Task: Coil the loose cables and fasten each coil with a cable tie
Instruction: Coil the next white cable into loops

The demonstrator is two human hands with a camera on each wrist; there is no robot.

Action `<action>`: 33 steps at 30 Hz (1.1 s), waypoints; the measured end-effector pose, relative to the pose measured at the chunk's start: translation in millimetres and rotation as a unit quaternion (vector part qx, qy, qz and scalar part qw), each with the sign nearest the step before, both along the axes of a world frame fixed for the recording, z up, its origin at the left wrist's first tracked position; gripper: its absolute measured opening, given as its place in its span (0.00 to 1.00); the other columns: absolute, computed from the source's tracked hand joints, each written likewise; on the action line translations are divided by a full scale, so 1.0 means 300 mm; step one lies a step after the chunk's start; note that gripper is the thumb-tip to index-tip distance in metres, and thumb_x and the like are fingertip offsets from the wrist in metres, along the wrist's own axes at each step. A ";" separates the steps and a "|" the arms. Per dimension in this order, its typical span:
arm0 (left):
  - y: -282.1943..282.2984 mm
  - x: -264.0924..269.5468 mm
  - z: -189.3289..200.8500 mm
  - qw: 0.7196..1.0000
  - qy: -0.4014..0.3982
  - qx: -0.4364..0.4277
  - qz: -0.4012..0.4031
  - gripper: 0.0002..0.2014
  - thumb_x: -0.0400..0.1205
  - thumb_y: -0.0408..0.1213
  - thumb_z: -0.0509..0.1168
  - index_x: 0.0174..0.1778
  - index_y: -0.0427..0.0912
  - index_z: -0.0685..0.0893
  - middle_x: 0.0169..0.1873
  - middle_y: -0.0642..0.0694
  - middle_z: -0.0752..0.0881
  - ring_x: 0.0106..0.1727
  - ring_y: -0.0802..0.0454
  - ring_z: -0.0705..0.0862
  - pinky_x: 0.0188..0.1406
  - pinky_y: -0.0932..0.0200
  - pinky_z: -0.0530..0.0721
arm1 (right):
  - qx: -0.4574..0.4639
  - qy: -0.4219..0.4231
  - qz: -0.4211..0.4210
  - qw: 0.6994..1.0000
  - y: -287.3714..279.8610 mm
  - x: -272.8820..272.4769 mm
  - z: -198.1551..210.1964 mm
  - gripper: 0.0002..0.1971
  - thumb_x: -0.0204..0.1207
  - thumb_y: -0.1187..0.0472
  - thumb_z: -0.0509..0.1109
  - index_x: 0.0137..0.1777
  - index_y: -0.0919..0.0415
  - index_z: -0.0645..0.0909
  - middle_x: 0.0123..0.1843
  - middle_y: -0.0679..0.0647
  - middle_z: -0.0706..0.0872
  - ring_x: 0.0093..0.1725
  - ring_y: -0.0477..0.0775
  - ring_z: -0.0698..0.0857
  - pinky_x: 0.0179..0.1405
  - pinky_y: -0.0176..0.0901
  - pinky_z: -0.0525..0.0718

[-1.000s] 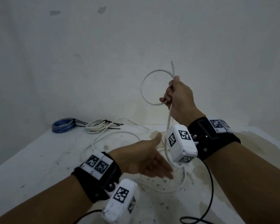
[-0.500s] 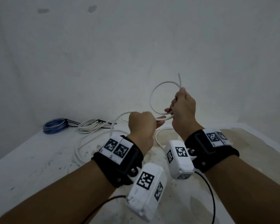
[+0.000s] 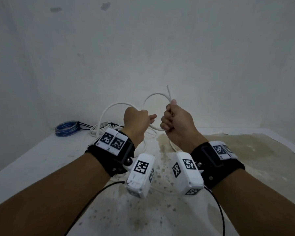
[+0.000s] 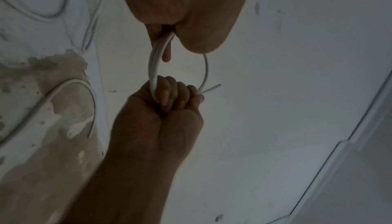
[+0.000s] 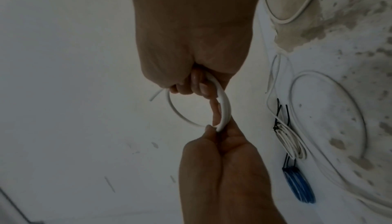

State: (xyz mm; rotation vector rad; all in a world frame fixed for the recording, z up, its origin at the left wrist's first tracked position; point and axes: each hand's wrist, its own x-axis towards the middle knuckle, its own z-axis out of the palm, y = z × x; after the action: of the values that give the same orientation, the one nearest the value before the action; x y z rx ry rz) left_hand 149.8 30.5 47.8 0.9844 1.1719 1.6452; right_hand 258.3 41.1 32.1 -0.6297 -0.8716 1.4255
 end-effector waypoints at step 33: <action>0.077 -0.211 -0.018 0.953 0.187 -0.118 -0.208 0.33 0.87 0.63 0.42 0.62 0.41 0.83 0.23 0.51 0.67 0.20 0.56 0.62 0.21 0.63 0.76 | -0.039 -0.172 0.175 0.969 0.007 -0.025 -0.068 0.19 0.89 0.51 0.55 0.36 0.57 0.70 0.23 0.47 0.59 0.20 0.45 0.56 0.17 0.35 0.56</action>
State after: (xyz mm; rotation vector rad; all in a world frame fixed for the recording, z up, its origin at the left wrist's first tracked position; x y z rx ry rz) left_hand 86.6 53.5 42.4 1.3173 1.2640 0.9863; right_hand 250.8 43.3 11.7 -0.8286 -1.2513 1.7009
